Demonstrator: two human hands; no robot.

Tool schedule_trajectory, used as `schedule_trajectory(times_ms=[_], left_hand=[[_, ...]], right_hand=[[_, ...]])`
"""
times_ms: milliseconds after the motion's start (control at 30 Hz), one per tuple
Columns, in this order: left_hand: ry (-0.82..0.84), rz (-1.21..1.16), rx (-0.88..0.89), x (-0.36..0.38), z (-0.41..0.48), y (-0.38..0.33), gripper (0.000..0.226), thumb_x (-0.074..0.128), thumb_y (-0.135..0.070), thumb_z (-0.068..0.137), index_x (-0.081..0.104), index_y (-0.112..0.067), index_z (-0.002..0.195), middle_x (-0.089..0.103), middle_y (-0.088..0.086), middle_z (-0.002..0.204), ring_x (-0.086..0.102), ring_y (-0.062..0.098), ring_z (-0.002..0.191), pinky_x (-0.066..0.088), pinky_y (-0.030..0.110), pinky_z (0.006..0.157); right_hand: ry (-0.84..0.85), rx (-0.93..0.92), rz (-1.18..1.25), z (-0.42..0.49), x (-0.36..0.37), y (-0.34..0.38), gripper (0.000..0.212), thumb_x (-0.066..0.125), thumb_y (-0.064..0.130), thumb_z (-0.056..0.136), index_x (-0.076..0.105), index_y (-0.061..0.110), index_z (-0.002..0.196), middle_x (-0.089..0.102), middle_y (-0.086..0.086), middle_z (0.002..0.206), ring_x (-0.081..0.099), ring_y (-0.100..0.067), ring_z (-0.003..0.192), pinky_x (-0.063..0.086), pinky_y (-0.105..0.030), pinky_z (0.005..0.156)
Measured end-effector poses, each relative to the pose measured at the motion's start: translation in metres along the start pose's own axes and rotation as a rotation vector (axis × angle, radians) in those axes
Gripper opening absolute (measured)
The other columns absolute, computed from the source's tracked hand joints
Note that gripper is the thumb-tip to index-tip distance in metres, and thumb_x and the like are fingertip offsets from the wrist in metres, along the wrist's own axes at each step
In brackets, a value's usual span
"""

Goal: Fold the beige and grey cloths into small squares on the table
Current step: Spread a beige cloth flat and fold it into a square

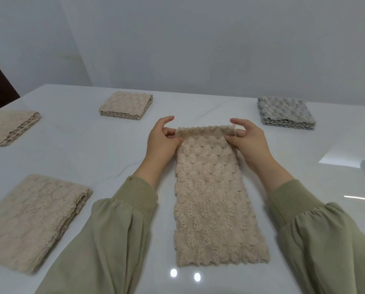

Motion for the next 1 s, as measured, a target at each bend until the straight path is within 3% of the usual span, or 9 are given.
schedule_trajectory(times_ms=[67, 133, 233, 333, 533, 700, 800, 900, 1000], left_hand=[[-0.035, -0.014, 0.040, -0.002, 0.005, -0.012, 0.053, 0.064, 0.006, 0.082, 0.052, -0.020, 0.127, 0.062, 0.006, 0.089, 0.062, 0.012, 0.081, 0.049, 0.011, 0.066], [-0.077, 0.009, 0.085, -0.005, 0.013, -0.029, 0.052, 0.063, 0.007, 0.082, 0.054, -0.016, 0.127, 0.061, 0.004, 0.088, 0.061, 0.012, 0.082, 0.049, 0.010, 0.067], [-0.156, 0.084, 0.174, -0.014, 0.017, -0.057, 0.046, 0.062, 0.005, 0.081, 0.060, -0.016, 0.122, 0.057, -0.001, 0.090, 0.056, 0.010, 0.082, 0.048, 0.013, 0.075], [-0.198, 0.159, 0.266, -0.021, -0.004, -0.069, 0.038, 0.060, 0.004, 0.082, 0.066, -0.016, 0.114, 0.061, -0.007, 0.094, 0.055, 0.003, 0.082, 0.044, 0.010, 0.077], [-0.166, 0.236, 0.335, -0.032, -0.085, -0.038, 0.023, 0.063, 0.001, 0.081, 0.069, -0.021, 0.083, 0.060, -0.008, 0.084, 0.055, 0.002, 0.075, 0.042, 0.012, 0.068], [0.007, 0.230, 0.225, -0.033, -0.123, -0.028, 0.022, 0.059, 0.001, 0.082, 0.068, -0.019, 0.081, 0.059, -0.005, 0.065, 0.047, 0.003, 0.058, 0.037, 0.014, 0.056], [0.119, 0.134, 0.107, -0.030, -0.135, -0.021, 0.022, 0.052, 0.002, 0.087, 0.067, -0.013, 0.081, 0.061, 0.000, 0.063, 0.056, 0.014, 0.058, 0.043, 0.024, 0.054], [0.147, 0.026, -0.019, -0.028, -0.142, -0.018, 0.022, 0.052, -0.004, 0.090, 0.066, -0.009, 0.073, 0.057, -0.001, 0.054, 0.059, 0.019, 0.050, 0.040, 0.023, 0.043], [0.141, 0.049, -0.098, -0.028, -0.144, -0.015, 0.013, 0.064, -0.009, 0.086, 0.065, -0.008, 0.073, 0.057, 0.000, 0.053, 0.058, 0.014, 0.045, 0.039, 0.018, 0.040]], right_hand=[[-0.048, -0.064, -0.071, 0.004, -0.001, 0.015, 0.036, 0.063, -0.008, 0.081, 0.062, 0.014, 0.111, 0.068, 0.009, 0.066, 0.066, -0.005, 0.069, 0.055, -0.021, 0.073], [-0.096, -0.135, -0.136, 0.009, 0.001, 0.037, 0.024, 0.065, -0.007, 0.079, 0.068, 0.009, 0.096, 0.070, -0.003, 0.080, 0.067, -0.015, 0.081, 0.055, -0.029, 0.081], [-0.113, -0.232, -0.209, 0.013, 0.005, 0.070, 0.014, 0.066, -0.003, 0.078, 0.068, 0.011, 0.079, 0.065, -0.002, 0.074, 0.061, -0.015, 0.072, 0.051, -0.027, 0.072], [-0.124, -0.318, -0.298, -0.002, 0.004, 0.082, 0.026, 0.068, 0.003, 0.077, 0.063, 0.026, 0.066, 0.057, 0.005, 0.068, 0.048, -0.006, 0.062, 0.041, -0.021, 0.063], [-0.174, -0.381, -0.361, -0.081, -0.011, 0.036, 0.023, 0.065, 0.004, 0.080, 0.066, 0.026, 0.072, 0.051, 0.011, 0.050, 0.045, -0.003, 0.049, 0.031, -0.011, 0.051], [-0.133, -0.342, -0.303, -0.115, -0.018, 0.022, 0.025, 0.059, -0.004, 0.078, 0.069, 0.019, 0.080, 0.065, -0.001, 0.065, 0.058, -0.008, 0.062, 0.043, -0.015, 0.063], [-0.075, -0.277, -0.229, -0.126, -0.017, 0.018, 0.024, 0.052, -0.006, 0.081, 0.070, 0.010, 0.082, 0.068, -0.001, 0.074, 0.061, -0.008, 0.071, 0.045, -0.015, 0.067], [-0.041, -0.203, -0.111, -0.134, -0.014, 0.014, 0.020, 0.051, 0.001, 0.088, 0.068, 0.002, 0.077, 0.064, -0.003, 0.072, 0.056, -0.002, 0.065, 0.042, -0.013, 0.061], [-0.091, -0.199, -0.246, -0.132, -0.017, 0.007, 0.018, 0.059, 0.010, 0.085, 0.065, 0.016, 0.068, 0.058, 0.012, 0.059, 0.047, -0.002, 0.055, 0.037, -0.017, 0.055]])
Point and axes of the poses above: each hand's wrist, its own z-axis towards the middle knuckle, its own x-axis out of the palm, y = z × x, the point moved 6 cm from there along z, towards the middle knuckle
